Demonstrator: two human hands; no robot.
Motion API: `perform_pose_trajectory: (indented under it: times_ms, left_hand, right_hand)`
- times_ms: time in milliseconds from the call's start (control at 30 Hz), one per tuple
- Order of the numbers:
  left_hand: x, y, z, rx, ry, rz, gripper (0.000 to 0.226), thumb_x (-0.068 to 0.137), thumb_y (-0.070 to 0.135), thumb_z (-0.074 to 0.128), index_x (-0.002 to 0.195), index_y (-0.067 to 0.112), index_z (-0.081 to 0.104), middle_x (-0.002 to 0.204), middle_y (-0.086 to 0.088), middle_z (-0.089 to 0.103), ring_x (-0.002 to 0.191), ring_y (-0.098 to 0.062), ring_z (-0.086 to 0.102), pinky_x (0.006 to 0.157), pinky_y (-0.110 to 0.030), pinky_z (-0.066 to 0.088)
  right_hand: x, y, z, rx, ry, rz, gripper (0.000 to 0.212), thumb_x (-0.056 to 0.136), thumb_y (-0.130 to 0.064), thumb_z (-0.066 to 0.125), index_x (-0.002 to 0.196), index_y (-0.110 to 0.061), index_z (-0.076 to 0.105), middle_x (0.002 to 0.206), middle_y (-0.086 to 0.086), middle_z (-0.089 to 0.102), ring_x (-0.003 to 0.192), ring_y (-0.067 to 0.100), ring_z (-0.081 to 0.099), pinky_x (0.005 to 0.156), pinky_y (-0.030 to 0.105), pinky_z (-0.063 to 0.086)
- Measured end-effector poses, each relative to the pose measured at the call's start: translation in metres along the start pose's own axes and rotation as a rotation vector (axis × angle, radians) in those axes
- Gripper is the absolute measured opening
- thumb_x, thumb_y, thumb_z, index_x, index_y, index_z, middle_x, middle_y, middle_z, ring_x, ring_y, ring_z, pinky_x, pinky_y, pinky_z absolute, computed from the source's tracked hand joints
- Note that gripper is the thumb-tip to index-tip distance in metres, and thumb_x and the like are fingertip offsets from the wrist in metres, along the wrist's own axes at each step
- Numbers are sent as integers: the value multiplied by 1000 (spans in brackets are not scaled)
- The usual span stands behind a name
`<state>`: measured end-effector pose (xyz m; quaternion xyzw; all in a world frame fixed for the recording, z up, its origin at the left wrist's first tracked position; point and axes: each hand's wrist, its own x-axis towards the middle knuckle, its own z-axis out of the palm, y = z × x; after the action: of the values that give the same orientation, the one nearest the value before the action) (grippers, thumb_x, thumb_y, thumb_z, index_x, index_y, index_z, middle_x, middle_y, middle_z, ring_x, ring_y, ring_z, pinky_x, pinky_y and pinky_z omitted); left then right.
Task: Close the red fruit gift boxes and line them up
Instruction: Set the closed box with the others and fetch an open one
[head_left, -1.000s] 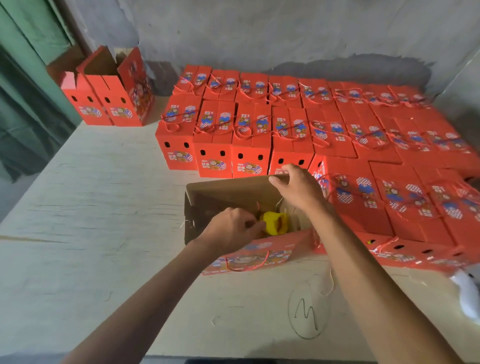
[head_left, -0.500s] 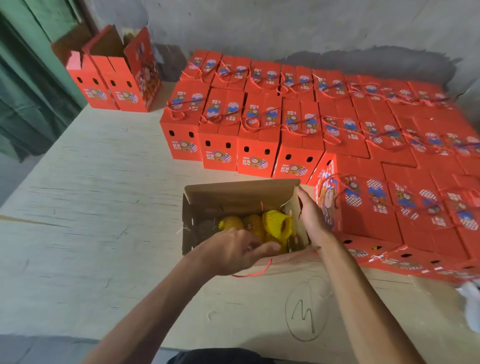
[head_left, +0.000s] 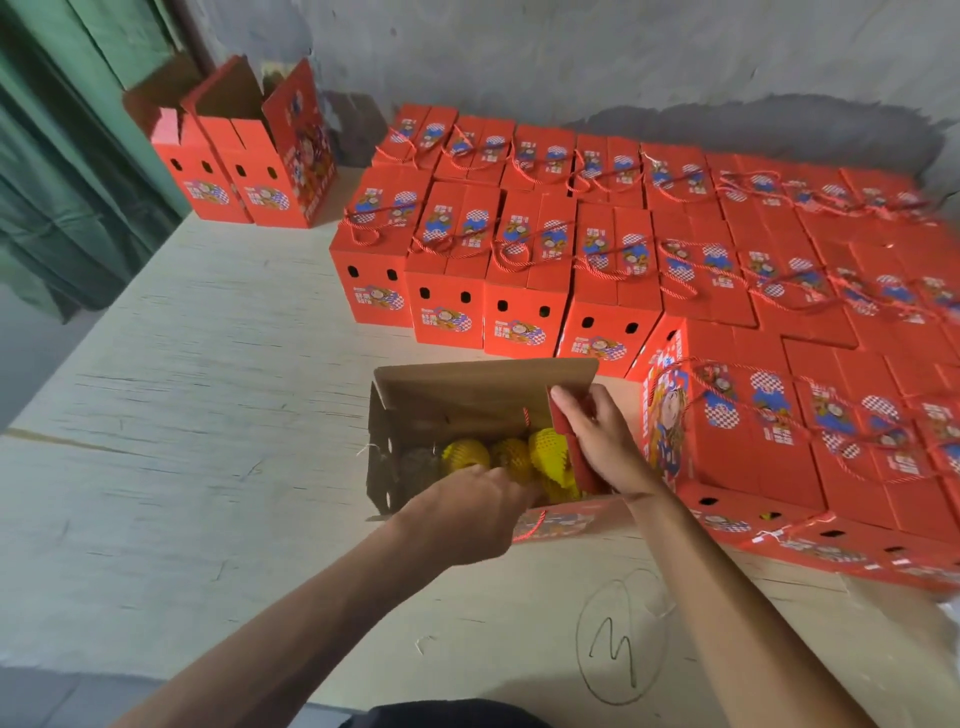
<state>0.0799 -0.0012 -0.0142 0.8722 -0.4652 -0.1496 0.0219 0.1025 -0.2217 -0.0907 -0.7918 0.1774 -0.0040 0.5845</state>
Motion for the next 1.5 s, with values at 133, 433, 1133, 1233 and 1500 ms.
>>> perform_pose_trajectory:
  times_ms: [133,433,1133,1233,1500]
  left_hand:
    - [-18,9,25,-75,143,54,65,95,14,37,155,37,36,137,0,62,109,-27,64,76,-35,49]
    - [-22,14,108,-77,291,41,65,106,65,26,163,41,8,169,2,24,155,-24,24,124,-50,17]
    - [-48,-56,48,-706,1207,-700,69,102,56,44,161,27,24,169,3,19,156,-15,21,124,-46,26]
    - [-37,-66,36,-1442,932,-683,63,105,65,11,159,38,30,164,14,30,154,-11,24,121,-41,34]
    - [-15,-74,48,-1049,570,-552,51,110,50,17,159,36,25,166,15,13,158,-13,5,130,-42,9]
  right_hand:
    - [-9,6,6,22,54,-24,45,88,-71,61,116,-35,63,100,-14,71,90,7,70,67,16,51]
    - [-8,7,14,-145,160,-47,32,96,-52,64,117,-30,54,102,-24,64,84,-12,60,63,4,44]
    - [-4,10,20,-234,241,-50,35,99,-46,62,121,-21,52,112,-5,64,97,17,61,73,26,45]
    - [-5,10,22,-277,251,-40,33,102,-46,56,120,-20,49,110,2,67,90,24,63,71,31,43]
    - [-4,10,23,-304,266,-2,39,102,-48,56,125,-17,49,116,11,67,100,36,65,76,38,46]
